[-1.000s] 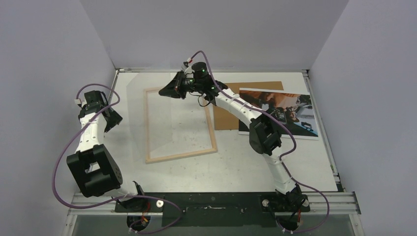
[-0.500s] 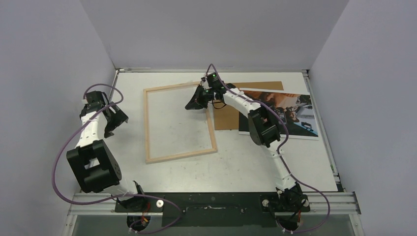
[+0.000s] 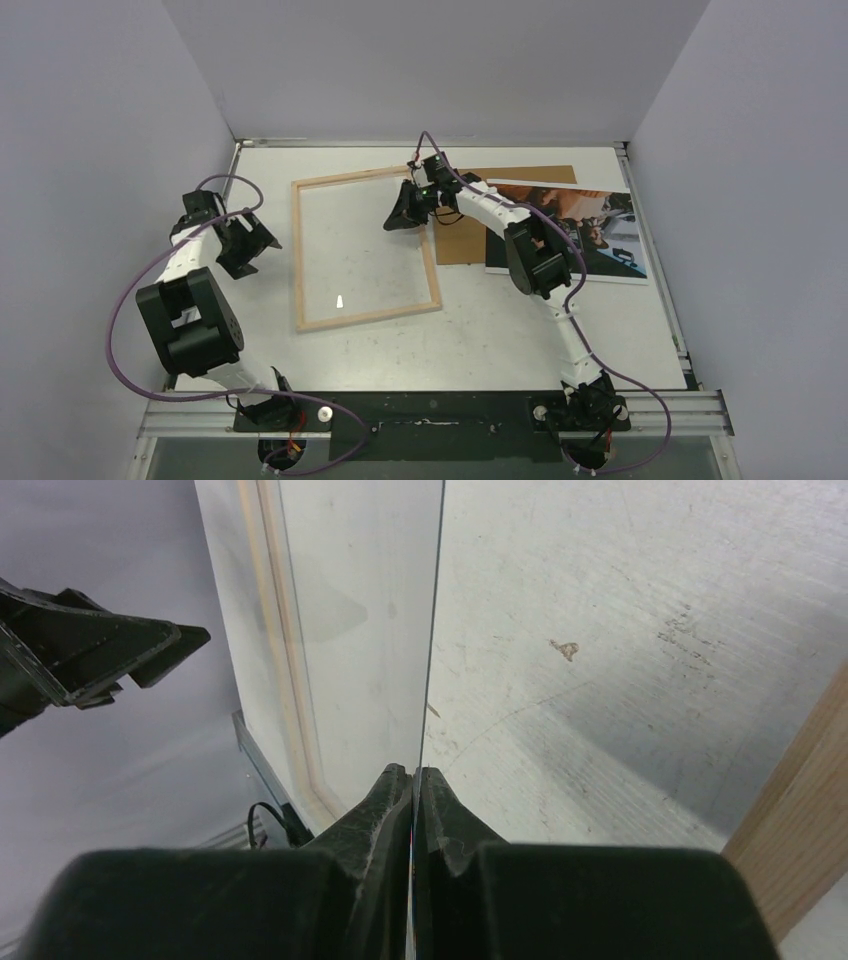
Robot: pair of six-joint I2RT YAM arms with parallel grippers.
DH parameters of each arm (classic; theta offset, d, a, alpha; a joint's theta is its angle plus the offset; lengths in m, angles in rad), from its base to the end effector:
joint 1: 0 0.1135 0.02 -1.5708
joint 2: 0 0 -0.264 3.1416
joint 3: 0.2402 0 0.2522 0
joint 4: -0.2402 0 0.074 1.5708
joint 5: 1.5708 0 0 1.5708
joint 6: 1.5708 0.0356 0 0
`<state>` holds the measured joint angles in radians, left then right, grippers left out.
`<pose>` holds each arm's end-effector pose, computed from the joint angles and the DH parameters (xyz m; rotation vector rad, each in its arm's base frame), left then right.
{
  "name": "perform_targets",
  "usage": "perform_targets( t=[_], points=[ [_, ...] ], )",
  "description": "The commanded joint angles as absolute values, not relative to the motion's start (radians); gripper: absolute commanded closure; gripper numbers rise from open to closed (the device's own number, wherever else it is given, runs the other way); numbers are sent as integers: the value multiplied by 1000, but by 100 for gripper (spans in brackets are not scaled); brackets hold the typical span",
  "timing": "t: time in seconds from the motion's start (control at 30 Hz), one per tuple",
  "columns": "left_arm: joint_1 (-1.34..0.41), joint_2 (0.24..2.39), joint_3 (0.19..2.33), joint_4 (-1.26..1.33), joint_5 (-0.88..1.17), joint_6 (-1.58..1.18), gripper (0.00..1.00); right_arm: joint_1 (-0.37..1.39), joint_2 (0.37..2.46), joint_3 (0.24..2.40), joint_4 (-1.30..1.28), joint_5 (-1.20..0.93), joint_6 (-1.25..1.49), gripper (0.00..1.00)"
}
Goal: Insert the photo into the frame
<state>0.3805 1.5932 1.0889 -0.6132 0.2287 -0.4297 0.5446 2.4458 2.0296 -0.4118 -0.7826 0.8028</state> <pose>0.2973 0.1102 0.2139 -0.9898 2.4881 -0.3225 0.4472 0.3002 0.1655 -0.0807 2.6712 1.4919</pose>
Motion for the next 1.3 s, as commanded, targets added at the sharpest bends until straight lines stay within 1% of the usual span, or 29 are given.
perform_targets(
  t=[0.0, 0.17, 0.27, 0.43, 0.8, 0.9, 1.1, 1.27],
  points=[
    [379, 1622, 1085, -552, 300, -427, 27, 536, 2399, 2042, -448, -796, 699, 100],
    [377, 1649, 1075, -518, 354, -428, 35, 523, 2400, 2061, -468, -780, 672, 100],
    [376, 1666, 1075, -512, 367, -429, 38, 518, 2389, 2051, -460, -758, 659, 100],
    [368, 1706, 1083, -505, 402, -431, 45, 511, 2357, 1985, -365, -748, 680, 100],
    [350, 1766, 1096, -500, 423, -429, 55, 506, 2318, 1898, -182, -746, 756, 100],
    [345, 1776, 1103, -511, 411, -425, 58, 505, 2322, 1905, -180, -742, 754, 100],
    [333, 1795, 1119, -526, 382, -412, 60, 499, 2325, 1917, -190, -741, 735, 100],
    [328, 1814, 1134, -540, 388, -402, 61, 499, 2351, 1982, -294, -743, 658, 100]
  ],
)
